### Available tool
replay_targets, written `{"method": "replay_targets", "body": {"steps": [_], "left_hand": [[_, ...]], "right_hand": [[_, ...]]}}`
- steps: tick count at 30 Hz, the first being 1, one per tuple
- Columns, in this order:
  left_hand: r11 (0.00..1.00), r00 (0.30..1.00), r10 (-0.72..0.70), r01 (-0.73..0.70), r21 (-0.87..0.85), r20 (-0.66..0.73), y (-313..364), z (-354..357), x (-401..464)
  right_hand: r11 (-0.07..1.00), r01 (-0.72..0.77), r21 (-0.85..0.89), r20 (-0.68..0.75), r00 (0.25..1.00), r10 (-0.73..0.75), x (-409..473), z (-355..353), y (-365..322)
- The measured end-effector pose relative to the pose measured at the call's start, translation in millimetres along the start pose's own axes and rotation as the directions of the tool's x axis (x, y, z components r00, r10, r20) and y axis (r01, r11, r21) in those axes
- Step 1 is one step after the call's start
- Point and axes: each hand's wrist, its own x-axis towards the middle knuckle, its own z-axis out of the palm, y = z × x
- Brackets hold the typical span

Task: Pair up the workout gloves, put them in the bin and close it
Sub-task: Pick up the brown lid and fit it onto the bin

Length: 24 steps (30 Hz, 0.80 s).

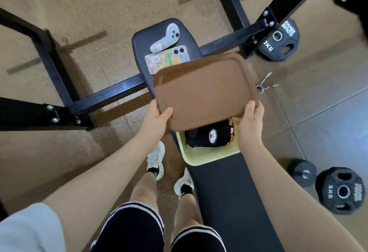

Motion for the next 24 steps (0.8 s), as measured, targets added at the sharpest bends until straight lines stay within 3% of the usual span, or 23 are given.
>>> {"method": "replay_targets", "body": {"steps": [3,5,7,11,19,22,24], "left_hand": [[0.986,0.997,-0.07,0.066,0.151,0.021,-37,21,-19],[0.905,0.997,-0.038,0.065,0.42,-0.072,-62,28,-23],[0.824,0.989,-0.022,0.102,0.557,-0.149,-79,33,-27],[0.824,0.992,-0.105,0.124,0.553,-0.066,-101,44,-37],[0.725,0.973,-0.217,0.218,0.653,-0.084,-99,49,-24],[0.761,0.997,0.012,0.038,0.648,-0.073,-87,46,-12],[0.659,0.976,0.204,-0.083,0.748,-0.071,-72,47,3]], "right_hand": [[0.988,-0.152,-0.014,-0.085,0.985,0.151,6,-28,26],[0.97,-0.183,-0.162,-0.104,0.98,0.168,11,-43,45],[0.927,-0.132,-0.352,-0.074,0.991,0.113,16,-54,62],[0.872,-0.061,-0.486,-0.035,0.998,0.051,26,-63,80],[0.824,-0.104,-0.558,0.021,0.99,0.139,41,-67,95],[0.865,-0.202,-0.459,0.027,0.97,0.241,48,-72,94],[0.849,-0.209,-0.485,0.036,0.965,0.259,53,-75,90]]}}
